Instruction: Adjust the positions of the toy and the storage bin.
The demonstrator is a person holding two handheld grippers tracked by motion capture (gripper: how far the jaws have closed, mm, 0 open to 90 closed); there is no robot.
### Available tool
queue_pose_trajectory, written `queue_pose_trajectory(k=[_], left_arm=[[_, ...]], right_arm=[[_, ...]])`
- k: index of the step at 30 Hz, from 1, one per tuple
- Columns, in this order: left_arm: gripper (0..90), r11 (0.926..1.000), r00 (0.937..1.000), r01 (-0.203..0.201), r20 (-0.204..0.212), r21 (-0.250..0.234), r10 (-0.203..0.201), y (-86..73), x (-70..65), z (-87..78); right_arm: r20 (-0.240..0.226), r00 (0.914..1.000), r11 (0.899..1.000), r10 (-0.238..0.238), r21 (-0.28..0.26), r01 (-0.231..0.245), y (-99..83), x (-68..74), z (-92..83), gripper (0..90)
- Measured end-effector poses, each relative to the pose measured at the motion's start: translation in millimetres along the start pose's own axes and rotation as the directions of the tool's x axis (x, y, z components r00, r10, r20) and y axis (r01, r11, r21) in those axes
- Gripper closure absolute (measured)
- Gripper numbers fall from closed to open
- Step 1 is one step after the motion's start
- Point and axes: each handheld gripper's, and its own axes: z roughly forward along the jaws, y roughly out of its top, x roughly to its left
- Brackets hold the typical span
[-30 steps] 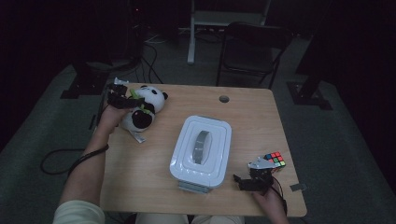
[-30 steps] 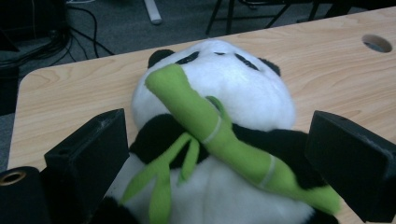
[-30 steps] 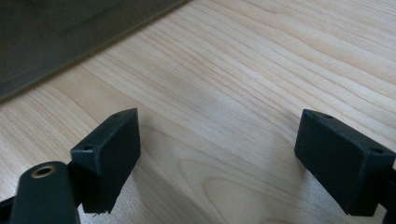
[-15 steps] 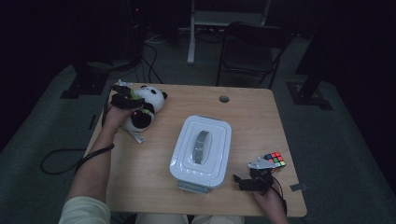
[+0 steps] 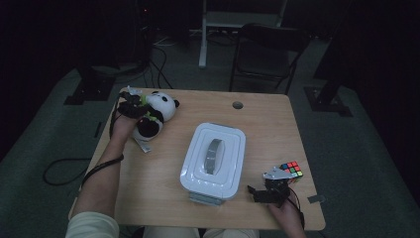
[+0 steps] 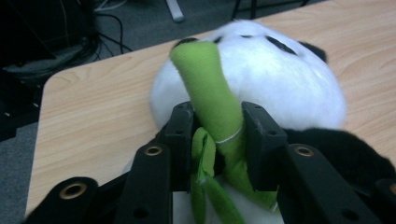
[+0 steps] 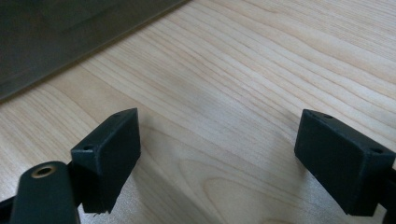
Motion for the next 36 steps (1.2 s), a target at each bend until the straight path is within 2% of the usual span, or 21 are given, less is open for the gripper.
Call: queue_pose_trajectory(k=[2,3,5,12,14,17,24,25,28,31,34,36], left_arm=[[69.9,0.9995,0.9996,0.027,-0.001,-0.016,-0.027,-1.2,0.5,-2.8],[70.2,0.9994,0.9996,0.027,-0.011,-0.024,-0.027,-2.1,0.7,-4.8],[70.5,0.9987,0.9991,0.043,0.0,-0.028,-0.043,-3.3,2.3,-8.6],[71.1,0.9977,0.9987,0.05,0.007,-0.046,-0.05,-5.0,1.2,-31.1],[71.1,0.9974,0.9988,0.046,0.016,-0.055,-0.045,-5.9,-1.0,-37.2],[71.1,0.9949,0.9974,0.064,0.037,-0.078,-0.062,-8.0,-3.5,-47.9],[71.0,0.9946,0.9961,0.057,0.072,-0.087,-0.051,-17.3,-19.5,-70.4],[71.0,0.9956,0.9959,0.046,0.082,-0.081,-0.039,-19.3,-25.1,-77.6],[71.0,0.9954,0.9959,0.031,0.087,-0.09,-0.023,-21.3,-30.6,-85.6],[70.9,0.9936,0.9943,0.039,0.103,-0.106,-0.028,-24.2,-37.7,-99.7],[70.9,0.9924,0.9937,0.038,0.109,-0.117,-0.026,-25.8,-41.1,-105.2],[70.9,0.9916,0.9929,0.052,0.113,-0.119,-0.038,-28.4,-43.7,-109.8]], right_arm=[[0.0,1.0,1.0,0.0,0.0,0.0,0.0,0.0,0.0,14.1],[0.0,1.0,1.0,0.0,0.0,0.0,0.0,0.0,0.0,14.1],[0.0,1.0,1.0,0.001,0.0,-0.001,0.0,0.0,0.0,14.0],[0.0,1.0,1.0,0.0,0.0,0.0,0.0,0.0,0.0,14.1],[0.0,1.0,1.0,0.0,0.0,0.0,0.0,0.0,0.0,14.0],[0.0,1.0,1.0,0.0,0.0,0.0,0.0,0.0,0.0,14.1],[0.0,1.0,1.0,0.001,0.0,-0.001,0.0,0.0,0.0,14.1],[0.0,1.0,1.0,0.001,0.0,-0.001,0.0,0.0,0.0,14.1],[0.0,1.0,1.0,0.0,0.0,0.0,0.0,0.0,0.0,14.1],[0.0,1.0,1.0,0.0,0.0,0.0,0.0,0.0,0.0,14.1],[0.0,1.0,1.0,0.0,0.0,0.0,0.0,0.0,0.0,14.1],[0.0,1.0,1.0,0.0,0.0,0.0,0.0,0.0,0.0,14.1]])
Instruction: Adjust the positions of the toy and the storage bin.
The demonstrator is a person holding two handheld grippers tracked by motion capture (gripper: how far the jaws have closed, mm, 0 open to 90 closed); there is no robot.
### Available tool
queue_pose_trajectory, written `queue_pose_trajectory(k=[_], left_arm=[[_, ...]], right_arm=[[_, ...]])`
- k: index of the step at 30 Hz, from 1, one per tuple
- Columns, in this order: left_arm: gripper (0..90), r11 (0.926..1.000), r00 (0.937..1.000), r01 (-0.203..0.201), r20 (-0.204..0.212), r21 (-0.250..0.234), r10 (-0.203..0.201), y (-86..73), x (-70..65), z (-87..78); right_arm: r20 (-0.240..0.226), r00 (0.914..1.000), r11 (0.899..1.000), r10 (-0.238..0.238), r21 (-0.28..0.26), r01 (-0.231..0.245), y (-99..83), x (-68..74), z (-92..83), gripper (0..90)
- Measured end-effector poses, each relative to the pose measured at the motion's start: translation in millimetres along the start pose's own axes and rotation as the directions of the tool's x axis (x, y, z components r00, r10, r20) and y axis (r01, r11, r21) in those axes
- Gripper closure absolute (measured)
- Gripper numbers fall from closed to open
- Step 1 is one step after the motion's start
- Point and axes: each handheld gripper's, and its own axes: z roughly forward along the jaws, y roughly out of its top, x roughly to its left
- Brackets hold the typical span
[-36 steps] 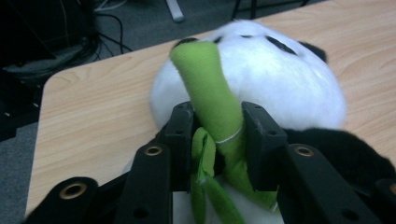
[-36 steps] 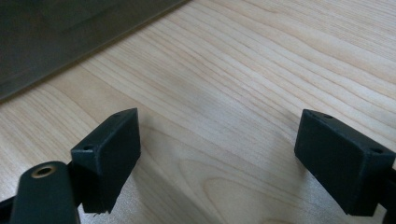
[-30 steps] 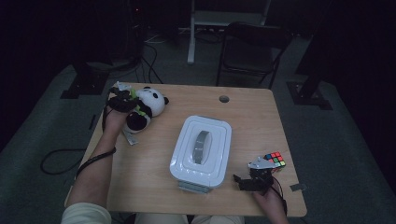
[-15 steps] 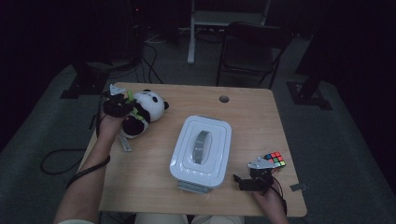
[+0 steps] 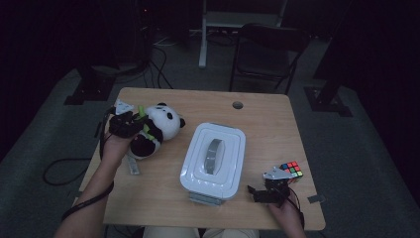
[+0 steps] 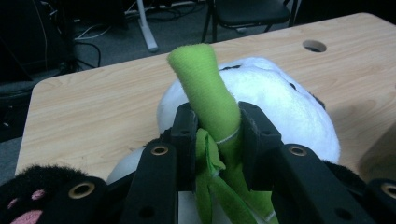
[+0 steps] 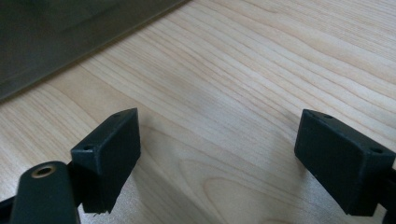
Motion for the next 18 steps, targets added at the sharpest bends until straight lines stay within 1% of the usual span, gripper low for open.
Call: queue_pose_trajectory(k=[2,3,4,5,6,7,8,10,12,13,15,17,18], left_arm=[[70.8,1.0,1.0,0.003,-0.001,-0.004,-0.003,-1.8,-1.6,-1.8],[70.8,0.9998,0.9998,0.016,0.012,-0.008,-0.016,-6.3,-5.0,-5.0],[70.8,0.9998,0.9996,0.019,0.02,0.0,-0.019,-10.2,-9.5,-7.0],[70.8,0.9998,0.9996,0.019,0.02,0.0,-0.019,-10.2,-9.5,-7.0],[70.8,1.0,0.9999,0.007,0.015,-0.003,-0.007,-14.5,-15.0,-7.3],[70.8,1.0,0.9999,0.007,0.015,-0.003,-0.007,-14.5,-15.0,-7.3],[70.8,1.0,0.9998,0.006,0.017,0.005,-0.006,-16.4,-16.7,-6.1],[70.7,0.9994,0.9993,0.034,0.018,0.004,-0.034,-21.6,-19.6,-3.9],[70.6,0.9992,0.9983,0.039,0.042,0.01,-0.04,-30.5,-25.7,0.7],[70.5,0.9992,0.9983,0.039,0.042,0.01,-0.04,-30.5,-25.7,0.7],[70.4,0.9989,0.9978,0.044,0.05,0.015,-0.044,-36.3,-29.7,4.6],[70.3,0.9994,0.9986,0.02,0.049,0.029,-0.021,-41.0,-33.9,7.9],[70.3,0.9994,0.9986,0.025,0.046,0.025,-0.026,-43.8,-35.3,9.2]], right_arm=[[0.0,1.0,1.0,0.0,0.0,0.0,0.0,0.0,0.0,14.1],[0.0,1.0,1.0,0.0,0.0,0.0,0.0,0.0,0.0,14.1],[0.0,1.0,1.0,0.0,0.0,0.0,0.0,0.0,0.0,14.1],[0.0,1.0,1.0,0.0,0.0,0.0,0.0,0.0,0.0,14.1],[0.0,1.0,1.0,0.0,0.0,0.0,0.0,0.0,0.0,14.1],[0.0,1.0,1.0,0.0,0.0,0.0,0.0,0.0,0.0,14.1],[0.0,1.0,1.0,0.0,0.0,0.0,0.0,0.0,0.0,14.1],[0.0,1.0,1.0,0.0,0.0,0.0,0.0,0.0,0.0,14.1],[0.0,1.0,1.0,0.0,0.0,0.0,0.0,0.0,0.0,14.0],[0.0,1.0,1.0,0.0,0.0,0.0,0.0,0.0,0.0,14.0],[0.004,1.0,1.0,0.004,0.0,-0.004,0.2,0.1,0.2,14.1],[0.006,1.0,1.0,0.006,0.0,-0.006,0.4,0.2,0.4,14.1],[0.007,1.0,1.0,0.006,0.0,-0.006,0.5,0.2,0.5,14.1]])
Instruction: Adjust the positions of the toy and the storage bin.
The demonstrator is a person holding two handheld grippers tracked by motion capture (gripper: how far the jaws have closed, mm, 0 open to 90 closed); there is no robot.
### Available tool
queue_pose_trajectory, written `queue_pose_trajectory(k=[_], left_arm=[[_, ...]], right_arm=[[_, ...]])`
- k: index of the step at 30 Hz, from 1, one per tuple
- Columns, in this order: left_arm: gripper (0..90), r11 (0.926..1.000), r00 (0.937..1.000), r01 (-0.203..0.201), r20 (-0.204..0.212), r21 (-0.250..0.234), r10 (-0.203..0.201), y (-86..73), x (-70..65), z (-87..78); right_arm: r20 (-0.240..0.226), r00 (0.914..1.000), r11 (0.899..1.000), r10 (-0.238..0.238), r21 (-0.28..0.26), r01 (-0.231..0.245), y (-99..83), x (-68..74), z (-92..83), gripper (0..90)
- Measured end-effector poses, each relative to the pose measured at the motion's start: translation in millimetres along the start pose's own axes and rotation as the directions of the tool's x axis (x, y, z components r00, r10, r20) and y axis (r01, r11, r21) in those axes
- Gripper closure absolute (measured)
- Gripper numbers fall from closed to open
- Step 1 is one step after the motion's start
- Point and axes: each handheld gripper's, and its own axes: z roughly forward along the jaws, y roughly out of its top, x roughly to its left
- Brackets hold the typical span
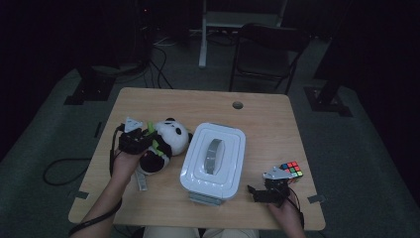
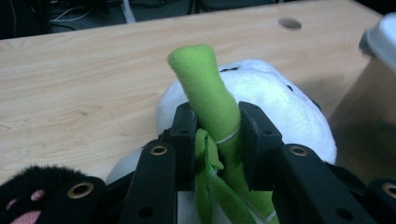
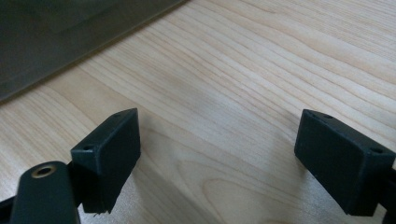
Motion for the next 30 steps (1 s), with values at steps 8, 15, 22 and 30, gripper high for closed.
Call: queue_pose_trajectory(k=[8,15,22,30], left_arm=[[64.3,0.9999,0.9997,-0.015,0.02,-0.001,0.015,-10.6,2.0,0.3],[46.4,0.9996,0.9967,0.025,0.077,-0.014,-0.024,-8.1,5.9,-2.9],[34.7,0.9995,0.9971,0.028,0.071,-0.011,-0.027,-11.4,13.6,-14.0],[22.1,0.9993,0.9928,0.027,0.118,-0.027,-0.024,-19.7,19.1,-33.9]], right_arm=[[0.0,1.0,1.0,0.0,0.0,0.0,0.0,0.0,0.0,14.1],[0.0,1.0,1.0,0.0,0.0,0.0,0.0,0.0,0.0,14.1],[0.0,1.0,1.0,0.0,0.0,0.0,0.0,0.0,0.0,14.1],[0.0,1.0,1.0,0.0,0.0,0.0,0.0,0.0,0.0,14.1]])
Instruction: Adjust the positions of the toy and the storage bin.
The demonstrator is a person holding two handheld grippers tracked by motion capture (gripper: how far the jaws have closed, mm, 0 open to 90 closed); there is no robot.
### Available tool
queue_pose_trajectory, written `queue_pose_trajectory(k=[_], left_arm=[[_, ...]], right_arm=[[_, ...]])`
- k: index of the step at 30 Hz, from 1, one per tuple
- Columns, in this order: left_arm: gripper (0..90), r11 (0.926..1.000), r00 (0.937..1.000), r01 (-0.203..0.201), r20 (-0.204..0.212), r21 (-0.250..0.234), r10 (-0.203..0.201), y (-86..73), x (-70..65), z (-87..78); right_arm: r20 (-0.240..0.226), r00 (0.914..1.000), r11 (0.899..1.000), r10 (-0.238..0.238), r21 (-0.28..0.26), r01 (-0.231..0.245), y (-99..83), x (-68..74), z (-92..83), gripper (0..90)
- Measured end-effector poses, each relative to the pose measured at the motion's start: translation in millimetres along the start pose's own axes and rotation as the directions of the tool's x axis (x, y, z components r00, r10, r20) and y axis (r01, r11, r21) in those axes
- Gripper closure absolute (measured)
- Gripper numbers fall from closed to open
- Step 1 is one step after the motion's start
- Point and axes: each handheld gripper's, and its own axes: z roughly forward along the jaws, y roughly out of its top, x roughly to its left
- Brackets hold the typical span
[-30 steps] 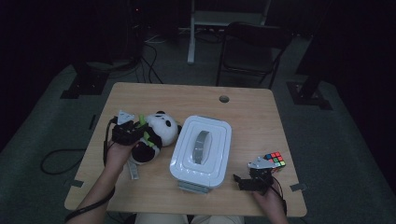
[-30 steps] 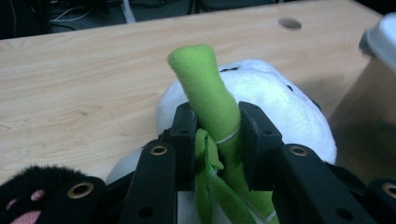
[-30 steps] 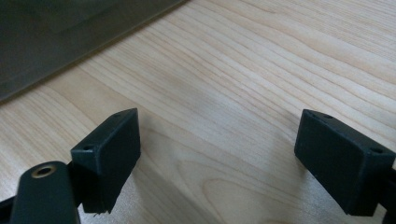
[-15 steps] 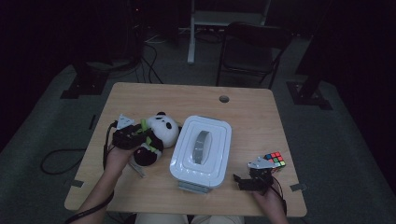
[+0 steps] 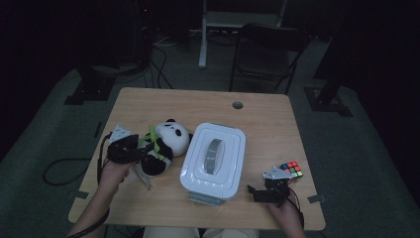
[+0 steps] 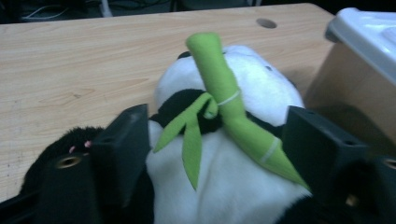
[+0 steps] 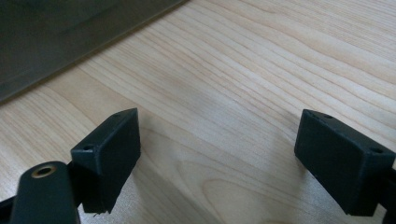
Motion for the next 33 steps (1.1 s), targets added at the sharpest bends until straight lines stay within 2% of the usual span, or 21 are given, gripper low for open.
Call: queue_pose_trajectory(k=[4,5,6,9,10,13,16,19,20,21,23,24,26,27,29,31,33], left_arm=[[16.8,0.9986,0.9986,-0.049,0.02,0.018,0.049,-1.5,-5.4,-6.2],[12.7,0.9978,0.9974,-0.058,0.045,0.032,0.057,-2.1,-6.0,-6.6],[9.8,0.9977,0.9968,-0.06,0.055,0.031,0.058,-3.4,-7.3,-7.7],[8.4,0.9969,0.9936,-0.074,0.088,0.029,0.071,-7.1,-10.3,-10.5],[3.0,0.9967,0.9927,-0.073,0.099,0.034,0.07,-8.0,-11.3,-10.8],[0.8,0.9942,0.9891,-0.106,0.105,0.017,0.104,-10.2,-15.5,-13.3],[0.9,0.9901,0.98,-0.14,0.141,-0.013,0.14,-10.5,-21.6,-17.0],[0.9,0.9827,0.9675,-0.183,0.172,-0.031,0.185,-10.9,-30.3,-19.7],[0.9,0.9827,0.9675,-0.183,0.172,-0.031,0.185,-10.9,-30.3,-19.7],[0.9,0.9794,0.9602,-0.198,0.193,-0.038,0.202,-12.3,-34.9,-20.2],[0.9,0.9798,0.9552,-0.196,0.218,-0.042,0.2,-13.8,-39.0,-20.5],[1.0,0.9754,0.9487,-0.215,0.227,-0.049,0.22,-15.5,-42.3,-21.0],[1.0,0.9733,0.9471,-0.225,0.224,-0.044,0.23,-16.5,-44.3,-21.2],[1.0,0.9693,0.9394,-0.244,0.24,-0.033,0.245,-20.1,-50.9,-22.4],[0.9,0.963,0.9334,-0.265,0.238,-0.048,0.269,-22.7,-55.5,-23.9],[1.0,0.9665,0.9335,-0.249,0.251,-0.061,0.257,-24.8,-58.3,-24.9],[0.9,0.9659,0.9294,-0.25,0.263,-0.069,0.259,-27.2,-60.9,-25.1]], right_arm=[[0.0,1.0,1.0,0.0,0.0,0.0,0.0,0.0,0.0,14.1],[0.0,1.0,1.0,0.0,0.0,0.0,0.0,0.0,0.0,14.1],[0.0,1.0,1.0,0.0,0.0,0.0,0.0,0.0,0.0,14.1],[0.0,1.0,1.0,0.0,0.0,0.0,0.0,0.0,0.0,14.1],[0.0,1.0,1.0,0.0,0.0,0.0,0.0,0.0,0.0,14.1],[0.0,1.0,1.0,0.0,0.0,0.0,0.0,0.0,0.0,14.1],[0.0,1.0,1.0,0.0,0.0,0.0,0.0,0.0,0.0,14.1],[0.0,1.0,1.0,0.0,0.0,0.0,0.0,0.0,0.0,14.1],[0.0,1.0,1.0,0.0,0.0,0.0,0.0,0.0,0.0,14.1],[0.0,1.0,1.0,0.0,0.0,0.0,0.0,0.0,0.0,14.1],[0.0,1.0,1.0,0.0,0.0,0.0,0.0,0.0,0.0,14.1],[0.0,1.0,1.0,0.0,0.0,0.0,0.0,0.0,0.0,14.1],[0.0,1.0,1.0,0.0,0.0,0.0,0.0,0.0,0.0,14.1],[0.0,1.0,1.0,0.0,0.0,0.0,0.0,0.0,0.0,14.1],[0.0,1.0,1.0,0.0,0.0,0.0,0.0,0.0,0.0,14.1],[0.0,1.0,1.0,0.0,0.0,0.0,0.0,0.0,0.0,14.1],[0.0,1.0,1.0,0.0,0.0,0.0,0.0,0.0,0.0,14.1]])
